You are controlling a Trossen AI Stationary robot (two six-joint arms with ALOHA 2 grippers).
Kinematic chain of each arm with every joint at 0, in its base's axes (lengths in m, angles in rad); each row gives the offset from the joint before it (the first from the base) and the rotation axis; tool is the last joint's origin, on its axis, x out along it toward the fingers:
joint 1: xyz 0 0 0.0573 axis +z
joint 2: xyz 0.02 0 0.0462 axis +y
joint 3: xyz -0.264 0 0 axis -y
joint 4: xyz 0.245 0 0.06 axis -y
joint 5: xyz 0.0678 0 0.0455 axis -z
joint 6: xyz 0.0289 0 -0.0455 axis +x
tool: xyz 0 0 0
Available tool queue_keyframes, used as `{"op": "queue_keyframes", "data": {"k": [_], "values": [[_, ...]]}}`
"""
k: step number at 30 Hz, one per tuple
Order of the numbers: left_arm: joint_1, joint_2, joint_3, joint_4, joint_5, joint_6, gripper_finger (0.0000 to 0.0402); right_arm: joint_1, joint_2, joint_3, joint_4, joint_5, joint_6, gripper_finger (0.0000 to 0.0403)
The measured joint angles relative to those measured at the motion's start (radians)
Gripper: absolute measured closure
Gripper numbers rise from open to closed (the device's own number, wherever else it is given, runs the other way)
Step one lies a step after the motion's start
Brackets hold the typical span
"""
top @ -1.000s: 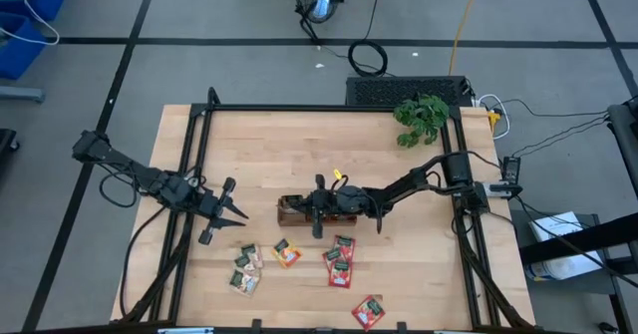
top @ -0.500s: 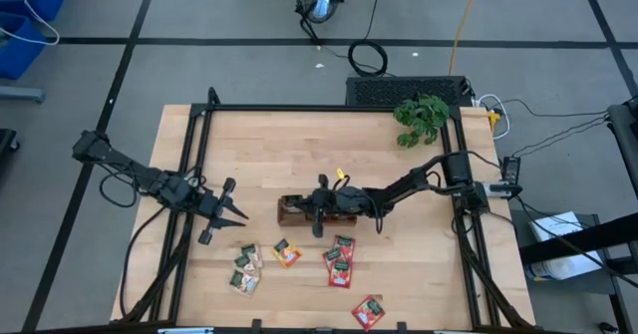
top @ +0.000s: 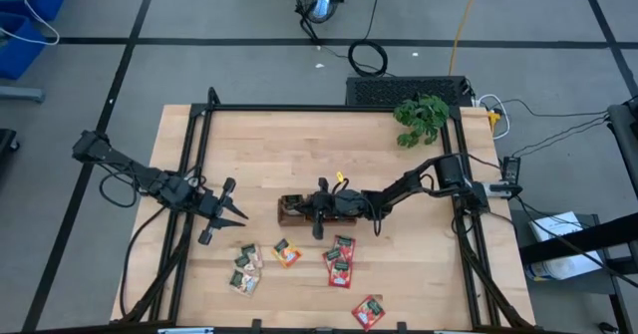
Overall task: Pick & Place Tea
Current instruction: Put the brown tea bag into the left section of the wooden organizer, then put the red tea bag into the right section of the wooden organizer
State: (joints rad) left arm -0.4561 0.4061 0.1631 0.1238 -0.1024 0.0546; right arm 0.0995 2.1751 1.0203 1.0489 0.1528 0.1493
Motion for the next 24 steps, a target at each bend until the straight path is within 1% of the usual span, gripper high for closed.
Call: {"op": "queue_keyframes", "data": {"k": [3,9,14,19,21,24], "values": [[0.000,0.000,0.000,0.000,0.000,-0.004,0.0314,0.001,-0.009,0.000,-0.018,0.003,-0.001,0.0373],[0.000,0.007,0.000,-0.003,-0.003,-0.012,0.0314,0.001,-0.011,0.000,-0.022,0.006,-0.005,0.0303],[0.001,0.034,0.001,0.001,-0.028,-0.012,0.0314,0.001,-0.066,-0.001,-0.063,0.011,-0.048,0.0261],[0.001,0.062,0.001,0.009,-0.036,-0.014,0.0314,0.006,-0.166,-0.001,-0.181,0.015,-0.091,0.0240],[0.001,0.068,0.001,0.011,-0.036,-0.016,0.0314,0.015,-0.218,-0.001,-0.236,0.035,-0.116,0.0239],[0.001,0.073,0.001,0.012,-0.036,-0.025,0.0314,0.045,-0.324,-0.001,-0.353,0.034,-0.166,0.0247]]}}
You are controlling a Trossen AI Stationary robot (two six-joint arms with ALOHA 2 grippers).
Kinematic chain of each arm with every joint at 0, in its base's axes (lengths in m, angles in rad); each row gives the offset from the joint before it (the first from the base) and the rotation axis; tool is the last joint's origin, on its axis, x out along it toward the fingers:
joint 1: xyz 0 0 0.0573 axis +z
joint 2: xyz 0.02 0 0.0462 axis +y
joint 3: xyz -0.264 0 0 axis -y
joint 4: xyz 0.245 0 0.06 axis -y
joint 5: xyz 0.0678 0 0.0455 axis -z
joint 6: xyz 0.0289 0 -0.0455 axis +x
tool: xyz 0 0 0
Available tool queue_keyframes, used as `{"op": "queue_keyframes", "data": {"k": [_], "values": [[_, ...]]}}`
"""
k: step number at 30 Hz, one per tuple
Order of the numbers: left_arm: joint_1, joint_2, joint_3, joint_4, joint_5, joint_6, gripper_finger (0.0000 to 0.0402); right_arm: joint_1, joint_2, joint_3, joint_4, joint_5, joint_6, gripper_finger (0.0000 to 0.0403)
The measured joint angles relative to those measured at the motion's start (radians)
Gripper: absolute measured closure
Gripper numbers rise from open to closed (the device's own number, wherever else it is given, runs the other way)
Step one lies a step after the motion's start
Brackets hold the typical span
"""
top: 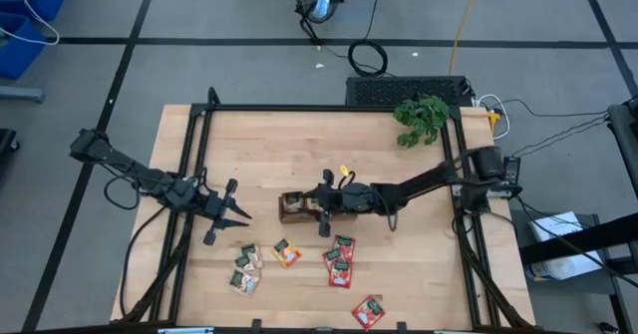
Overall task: Pick & Place Tea
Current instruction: Put the red tea bag into the right section of the wooden organizer
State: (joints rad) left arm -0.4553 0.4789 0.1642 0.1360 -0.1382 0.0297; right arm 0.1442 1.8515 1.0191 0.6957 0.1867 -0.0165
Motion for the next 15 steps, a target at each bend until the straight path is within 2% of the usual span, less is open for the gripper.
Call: {"op": "queue_keyframes", "data": {"k": [3,9,11,15], "values": [[-0.001,0.000,0.000,0.000,0.006,-0.009,0.0314,0.055,-0.118,0.000,-0.145,0.003,-0.053,0.0278],[-0.036,0.000,0.000,-0.001,0.006,-0.009,0.0314,0.212,-0.364,0.001,-0.446,0.055,-0.122,0.0390],[-0.047,0.000,0.000,-0.001,0.006,-0.009,0.0314,0.270,-0.426,-0.019,-0.505,0.083,-0.086,0.0392],[-0.066,0.000,0.000,-0.001,0.002,-0.010,0.0314,0.403,-0.530,-0.157,-0.450,0.284,-0.032,0.0393]]}}
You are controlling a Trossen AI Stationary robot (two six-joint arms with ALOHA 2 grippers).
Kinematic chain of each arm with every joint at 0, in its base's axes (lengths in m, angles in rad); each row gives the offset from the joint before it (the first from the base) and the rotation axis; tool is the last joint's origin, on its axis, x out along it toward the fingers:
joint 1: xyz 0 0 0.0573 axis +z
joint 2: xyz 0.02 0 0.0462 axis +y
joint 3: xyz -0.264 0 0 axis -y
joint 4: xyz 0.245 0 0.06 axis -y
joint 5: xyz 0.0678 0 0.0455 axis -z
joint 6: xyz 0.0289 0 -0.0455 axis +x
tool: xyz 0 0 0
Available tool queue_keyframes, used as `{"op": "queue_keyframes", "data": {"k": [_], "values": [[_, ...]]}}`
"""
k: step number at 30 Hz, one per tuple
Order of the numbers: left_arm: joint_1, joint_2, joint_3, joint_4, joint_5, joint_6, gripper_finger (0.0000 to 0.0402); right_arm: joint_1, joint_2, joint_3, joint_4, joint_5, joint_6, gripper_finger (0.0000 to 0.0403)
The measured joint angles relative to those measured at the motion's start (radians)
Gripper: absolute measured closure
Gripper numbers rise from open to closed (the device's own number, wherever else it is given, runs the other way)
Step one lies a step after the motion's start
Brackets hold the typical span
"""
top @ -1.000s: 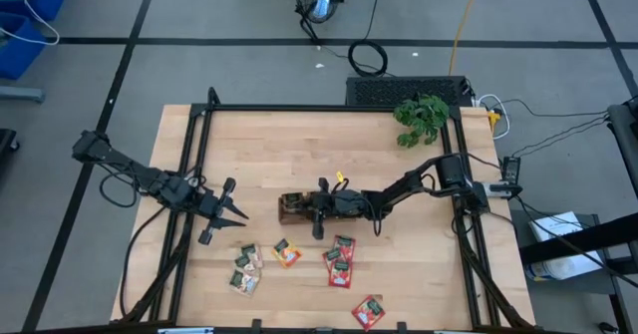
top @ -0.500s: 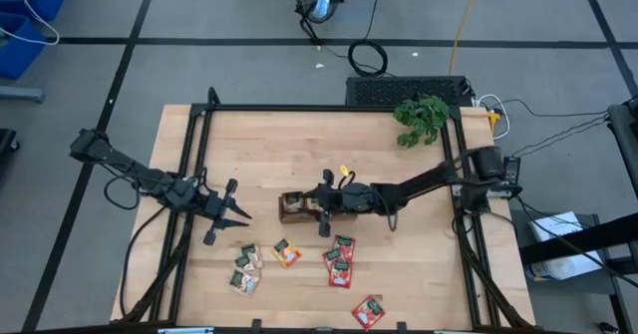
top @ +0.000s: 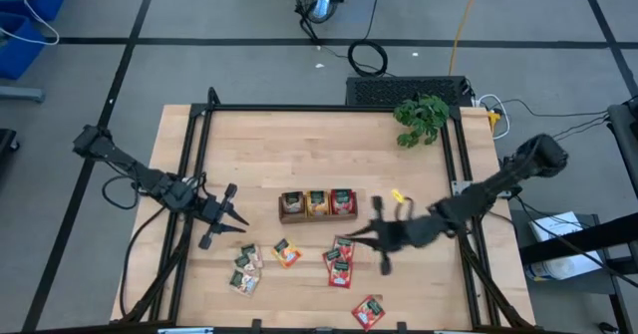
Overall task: Pick & Place Tea
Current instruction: Put the red tea bag into the right section of the wooden organizer
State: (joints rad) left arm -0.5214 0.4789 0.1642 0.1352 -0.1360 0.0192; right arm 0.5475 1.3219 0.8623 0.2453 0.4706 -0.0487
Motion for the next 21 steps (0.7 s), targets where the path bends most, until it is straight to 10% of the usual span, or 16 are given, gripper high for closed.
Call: {"op": "queue_keyframes", "data": {"k": [12,21], "values": [[-0.030,0.088,0.000,0.098,-0.089,-0.024,0.0314,0.110,-0.054,-0.574,0.696,0.130,0.060,0.0401],[-0.010,0.308,0.082,0.262,-0.139,-0.033,0.0314,0.044,-0.013,-0.584,0.726,-0.136,0.061,0.0399]]}}
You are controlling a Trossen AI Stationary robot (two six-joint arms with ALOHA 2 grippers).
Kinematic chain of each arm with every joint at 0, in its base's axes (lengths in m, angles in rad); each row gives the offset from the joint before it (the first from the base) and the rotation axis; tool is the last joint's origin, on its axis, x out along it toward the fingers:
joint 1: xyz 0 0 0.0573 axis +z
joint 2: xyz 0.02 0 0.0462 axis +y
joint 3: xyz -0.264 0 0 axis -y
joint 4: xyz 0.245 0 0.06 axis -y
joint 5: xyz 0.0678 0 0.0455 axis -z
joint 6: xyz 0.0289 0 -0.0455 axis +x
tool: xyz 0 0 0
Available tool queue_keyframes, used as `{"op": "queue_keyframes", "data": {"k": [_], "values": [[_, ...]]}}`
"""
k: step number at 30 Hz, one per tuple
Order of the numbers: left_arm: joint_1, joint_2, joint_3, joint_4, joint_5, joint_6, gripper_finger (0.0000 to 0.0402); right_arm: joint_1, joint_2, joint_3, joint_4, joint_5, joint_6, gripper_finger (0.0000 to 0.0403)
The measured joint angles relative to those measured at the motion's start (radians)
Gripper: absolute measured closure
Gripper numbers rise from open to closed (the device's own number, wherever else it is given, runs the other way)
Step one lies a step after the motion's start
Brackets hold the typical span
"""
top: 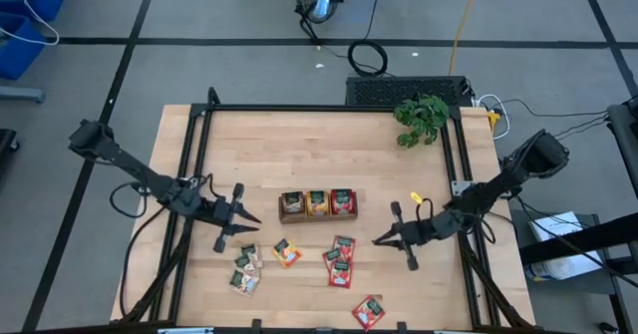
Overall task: Pick & Place Tea
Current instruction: Put the red tea bag into the right section of the wooden organizer
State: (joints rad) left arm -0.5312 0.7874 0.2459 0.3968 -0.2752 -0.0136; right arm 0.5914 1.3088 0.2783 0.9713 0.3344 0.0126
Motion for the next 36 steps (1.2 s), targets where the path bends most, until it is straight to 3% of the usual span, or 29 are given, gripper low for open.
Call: {"op": "queue_keyframes", "data": {"k": [6,11,18,23,31,36], "values": [[0.000,0.276,0.250,-0.058,-0.021,0.091,0.0314,-0.004,0.048,0.000,0.056,-0.119,0.074,0.0399],[-0.003,0.480,0.468,-0.180,-0.021,0.009,0.0314,0.023,0.171,0.069,0.133,-0.129,0.081,0.0402],[-0.091,0.712,0.673,-0.259,-0.010,-0.035,0.0314,0.048,0.301,0.302,-0.169,-0.131,0.103,0.0401],[-0.146,0.876,0.794,-0.257,-0.012,-0.025,0.0314,0.052,0.308,0.422,-0.432,-0.129,0.272,0.0391],[-0.136,1.085,0.939,-0.266,-0.071,0.030,0.0314,-0.005,0.308,0.448,-0.565,-0.129,0.502,0.0304],[-0.075,1.134,0.961,-0.266,0.016,0.032,0.0314,-0.057,0.308,0.448,-0.675,-0.126,0.662,0.0245]]}}
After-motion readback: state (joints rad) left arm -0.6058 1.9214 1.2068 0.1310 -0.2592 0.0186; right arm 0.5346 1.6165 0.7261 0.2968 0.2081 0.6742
